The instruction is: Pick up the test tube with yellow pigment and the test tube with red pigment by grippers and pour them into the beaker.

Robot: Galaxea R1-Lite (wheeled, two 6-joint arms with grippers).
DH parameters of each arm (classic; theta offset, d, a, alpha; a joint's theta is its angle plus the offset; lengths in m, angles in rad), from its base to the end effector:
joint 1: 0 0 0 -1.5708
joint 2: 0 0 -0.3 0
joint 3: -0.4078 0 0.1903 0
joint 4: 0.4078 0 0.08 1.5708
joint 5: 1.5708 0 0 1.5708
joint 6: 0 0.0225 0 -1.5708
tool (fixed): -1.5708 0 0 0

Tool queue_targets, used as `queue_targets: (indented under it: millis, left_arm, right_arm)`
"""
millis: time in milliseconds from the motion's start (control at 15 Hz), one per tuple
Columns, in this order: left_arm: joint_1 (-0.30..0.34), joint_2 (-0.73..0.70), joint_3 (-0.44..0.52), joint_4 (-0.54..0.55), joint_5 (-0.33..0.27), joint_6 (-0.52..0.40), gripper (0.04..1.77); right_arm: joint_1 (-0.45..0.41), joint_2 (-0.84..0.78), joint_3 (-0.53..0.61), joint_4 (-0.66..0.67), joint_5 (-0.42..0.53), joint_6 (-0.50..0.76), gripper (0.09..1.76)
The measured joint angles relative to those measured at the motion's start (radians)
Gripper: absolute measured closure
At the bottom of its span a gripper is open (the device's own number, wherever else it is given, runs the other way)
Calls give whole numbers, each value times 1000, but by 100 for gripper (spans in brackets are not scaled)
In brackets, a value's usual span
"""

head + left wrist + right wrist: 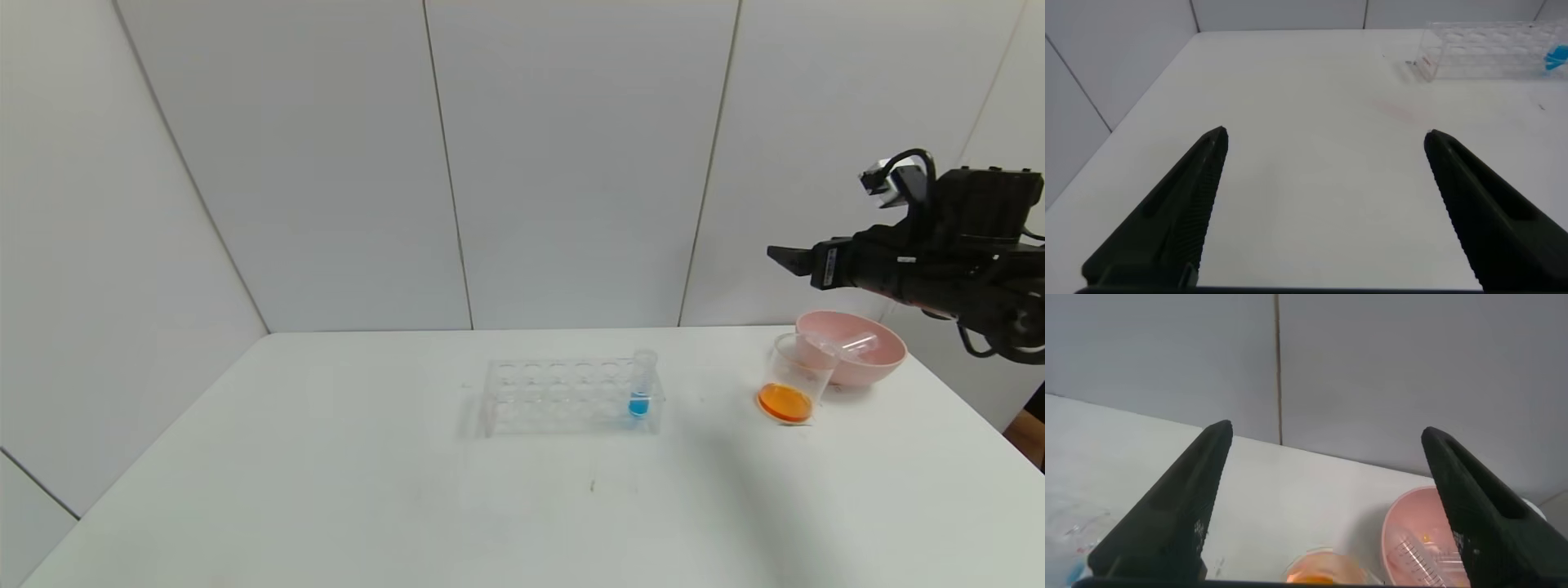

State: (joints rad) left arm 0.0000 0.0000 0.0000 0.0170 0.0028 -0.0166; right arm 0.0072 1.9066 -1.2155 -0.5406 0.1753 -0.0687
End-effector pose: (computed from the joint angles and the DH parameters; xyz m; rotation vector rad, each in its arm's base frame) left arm -0.0228 0.0001 0.0737 -0.0166 0.0170 0.0029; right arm 0.3825 0.0067 0.2147 -0.0557 0.1438 0.1872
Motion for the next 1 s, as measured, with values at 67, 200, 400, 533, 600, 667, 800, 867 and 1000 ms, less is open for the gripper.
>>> queue_targets:
  millis: [67,200,400,533,600,667,800,867,1000]
  left_arm:
    - [0,0,0,0,0,0,9]
    - [0,0,0,0,0,0,9]
    - [0,0,0,0,0,0,9]
    - [0,0,0,0,0,0,9]
    - [0,0,0,0,0,0,9]
    - [0,0,0,0,0,0,9]
    - [0,0,0,0,0,0,9]
    - [0,0,0,0,0,0,9]
    - [0,0,0,0,0,0,9]
  right_arm:
    - [3,-41,36,-1,1,-3,19]
    - [-1,-139,128,-34,0,-2,17]
    - [-33,-300,283,-142,-3,-19,16]
    - [-73,-416,373,-173,-3,-28,16]
    - [-93,-473,416,-179,-1,-30,16]
    - [-114,-533,462,-182,1,-32,15]
    - [-140,-643,537,-183,5,-31,15]
    - [-148,-704,570,-183,6,-29,15]
    - [-154,-823,625,-178,14,-16,15]
